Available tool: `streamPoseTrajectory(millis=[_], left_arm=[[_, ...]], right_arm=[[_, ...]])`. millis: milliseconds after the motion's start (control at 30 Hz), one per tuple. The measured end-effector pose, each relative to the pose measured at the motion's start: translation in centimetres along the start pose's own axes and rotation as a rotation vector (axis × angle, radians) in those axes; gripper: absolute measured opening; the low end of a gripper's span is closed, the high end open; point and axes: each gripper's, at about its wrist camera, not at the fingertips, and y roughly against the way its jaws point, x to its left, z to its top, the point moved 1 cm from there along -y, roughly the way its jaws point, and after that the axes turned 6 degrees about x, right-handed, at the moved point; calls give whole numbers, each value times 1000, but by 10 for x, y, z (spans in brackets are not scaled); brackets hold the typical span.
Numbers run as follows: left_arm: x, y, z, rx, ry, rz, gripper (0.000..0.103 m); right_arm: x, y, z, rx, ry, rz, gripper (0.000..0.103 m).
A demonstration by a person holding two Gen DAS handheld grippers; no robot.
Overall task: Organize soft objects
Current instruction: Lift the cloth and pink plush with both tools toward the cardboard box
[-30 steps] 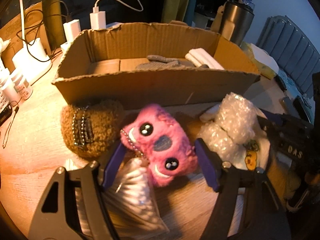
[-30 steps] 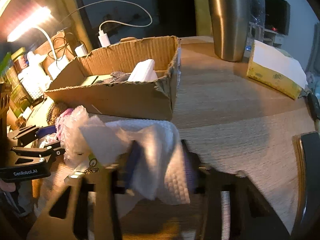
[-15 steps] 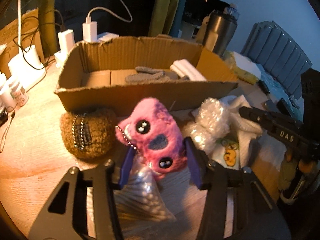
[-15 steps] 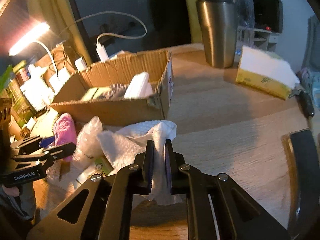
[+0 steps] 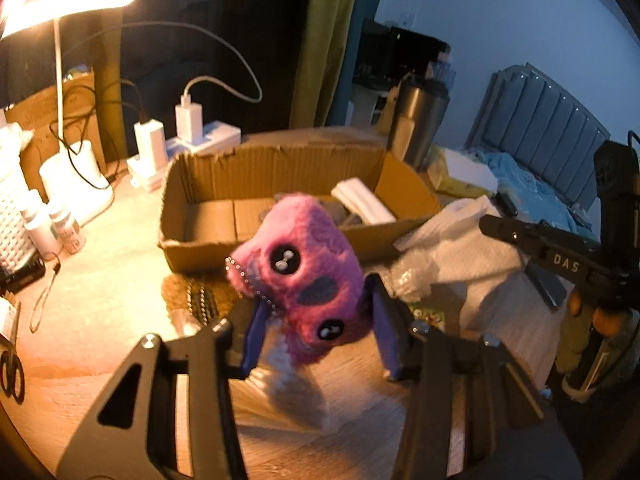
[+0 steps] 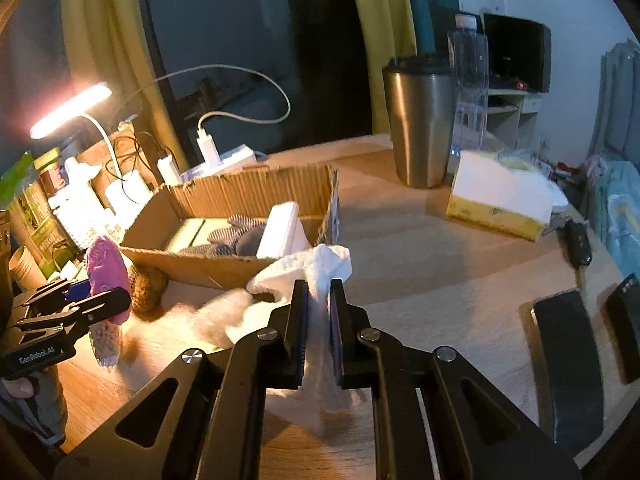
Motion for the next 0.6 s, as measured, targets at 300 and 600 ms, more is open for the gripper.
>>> streamPoseTrajectory(millis=[300, 600], left_arm=[[6, 32, 12, -82, -1, -15, 47], [14, 62, 25, -160, -2, -27, 47]], right_arm=[[14, 25, 14, -56, 27, -24, 12], [26, 48, 30, -115, 45, -38, 12]])
